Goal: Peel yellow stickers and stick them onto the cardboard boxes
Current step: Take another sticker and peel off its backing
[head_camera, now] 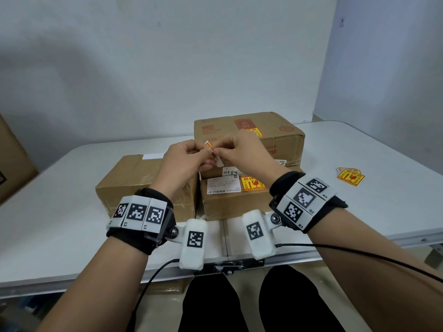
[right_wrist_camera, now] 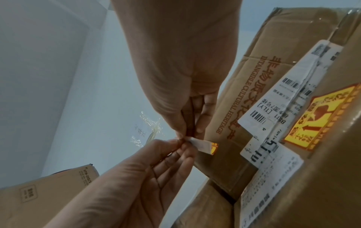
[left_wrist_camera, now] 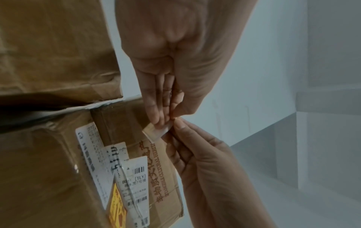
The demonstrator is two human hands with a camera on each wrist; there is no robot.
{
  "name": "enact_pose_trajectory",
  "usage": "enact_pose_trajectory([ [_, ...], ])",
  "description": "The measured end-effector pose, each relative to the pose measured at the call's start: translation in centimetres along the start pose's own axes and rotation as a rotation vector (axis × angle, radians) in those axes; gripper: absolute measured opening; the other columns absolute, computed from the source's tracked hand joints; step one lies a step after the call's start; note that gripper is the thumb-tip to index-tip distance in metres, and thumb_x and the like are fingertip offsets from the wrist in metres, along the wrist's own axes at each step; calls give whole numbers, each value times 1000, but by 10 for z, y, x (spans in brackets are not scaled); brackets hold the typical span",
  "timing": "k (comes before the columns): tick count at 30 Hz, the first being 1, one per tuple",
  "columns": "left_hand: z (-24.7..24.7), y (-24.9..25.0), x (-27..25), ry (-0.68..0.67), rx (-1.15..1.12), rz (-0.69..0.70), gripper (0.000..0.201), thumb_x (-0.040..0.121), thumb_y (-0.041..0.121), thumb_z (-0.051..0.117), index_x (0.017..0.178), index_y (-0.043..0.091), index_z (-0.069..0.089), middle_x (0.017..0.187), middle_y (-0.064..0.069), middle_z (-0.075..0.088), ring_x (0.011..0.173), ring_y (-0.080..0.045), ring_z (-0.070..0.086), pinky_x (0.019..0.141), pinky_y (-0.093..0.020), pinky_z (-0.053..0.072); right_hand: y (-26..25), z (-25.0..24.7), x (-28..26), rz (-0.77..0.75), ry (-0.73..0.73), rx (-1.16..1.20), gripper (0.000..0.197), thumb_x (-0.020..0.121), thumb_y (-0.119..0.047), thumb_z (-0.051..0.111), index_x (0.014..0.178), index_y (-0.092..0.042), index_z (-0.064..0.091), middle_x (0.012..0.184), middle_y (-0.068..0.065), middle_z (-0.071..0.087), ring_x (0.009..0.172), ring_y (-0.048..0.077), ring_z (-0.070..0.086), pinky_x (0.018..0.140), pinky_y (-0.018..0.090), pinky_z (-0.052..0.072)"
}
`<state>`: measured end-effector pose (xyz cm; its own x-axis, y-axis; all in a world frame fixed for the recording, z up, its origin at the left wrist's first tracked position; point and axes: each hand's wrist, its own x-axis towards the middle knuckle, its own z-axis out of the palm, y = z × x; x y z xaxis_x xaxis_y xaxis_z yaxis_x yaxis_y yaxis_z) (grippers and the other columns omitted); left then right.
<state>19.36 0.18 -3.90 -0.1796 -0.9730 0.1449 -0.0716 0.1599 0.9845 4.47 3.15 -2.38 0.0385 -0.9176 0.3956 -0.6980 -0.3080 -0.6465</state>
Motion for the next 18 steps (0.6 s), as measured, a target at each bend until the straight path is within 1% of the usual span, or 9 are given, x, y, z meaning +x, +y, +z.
enact_pose_trajectory([
  [2, 0, 0, 0, -4, 19, 3, 7, 86, 8, 67, 79, 8, 68, 76, -11, 74, 73, -18, 71, 73, -25, 58, 0, 0, 0, -15, -5, -8, 18, 90, -17, 60, 91, -14, 78, 84, 9, 75, 83, 23, 68, 77, 36, 56],
  [4, -1, 0, -1, -6, 24, 14, 6, 86, 9, 67, 79, 8, 69, 76, -10, 74, 72, -17, 71, 72, -24, 58, 1, 1, 0, -15, -9, 5, 18, 91, -17, 60, 92, -15, 78, 83, 8, 75, 81, 23, 69, 77, 37, 57],
  [6, -2, -1, -3, 0, 21, 29, 7, 86, 10, 67, 80, 9, 69, 75, -9, 74, 73, -17, 70, 73, -24, 58, 2, 2, 0, -7, -11, 21, 18, 91, -18, 60, 92, -17, 78, 81, 8, 75, 80, 22, 69, 76, 34, 57],
  [8, -2, -2, -5, 0, 12, 41, 8, 87, 12, 67, 80, 10, 70, 75, -9, 74, 74, -18, 70, 77, -28, 58, 3, 1, 0, 18, -12, 62, 17, 90, -22, 61, 89, -18, 78, 78, 7, 75, 75, 21, 69, 72, 30, 56],
  [9, -1, -2, -6, -2, 7, 44, 8, 87, 13, 67, 81, 10, 71, 76, -10, 74, 74, -18, 70, 78, -29, 57, 4, 1, 0, 37, -14, 103, 17, 90, -23, 62, 87, -16, 78, 74, 5, 74, 70, 18, 67, 70, 29, 56],
  [11, -1, -2, -7, -9, 12, 46, 8, 88, 15, 67, 82, 10, 71, 77, -9, 74, 74, -17, 70, 79, -30, 57, 5, -1, 0, 66, -26, 189, 18, 89, -24, 64, 83, -13, 77, 65, -1, 68, 59, 5, 61, 63, 22, 54],
  [12, -1, -2, -7, -14, 23, 46, 9, 88, 15, 66, 83, 10, 71, 77, -8, 75, 74, -16, 71, 78, -29, 57, 6, -1, -1, 73, -30, 210, 18, 89, -24, 65, 82, -12, 77, 63, -4, 66, 57, 1, 59, 63, 18, 52],
  [13, -1, -1, -8, -20, 33, 44, 9, 89, 15, 66, 84, 9, 71, 77, -7, 75, 74, -15, 71, 78, -29, 57, 7, -1, 0, 79, -33, 219, 18, 89, -24, 65, 82, -12, 77, 62, -4, 65, 56, -1, 58, 63, 16, 51],
  [18, 0, 0, -8, -23, 47, 24, 10, 89, 15, 65, 85, 8, 71, 78, -7, 75, 73, -13, 71, 73, -25, 57, 10, 1, 1, 83, -35, 202, 20, 90, -20, 63, 83, -7, 77, 68, 2, 68, 60, 4, 60, 66, 18, 54],
])
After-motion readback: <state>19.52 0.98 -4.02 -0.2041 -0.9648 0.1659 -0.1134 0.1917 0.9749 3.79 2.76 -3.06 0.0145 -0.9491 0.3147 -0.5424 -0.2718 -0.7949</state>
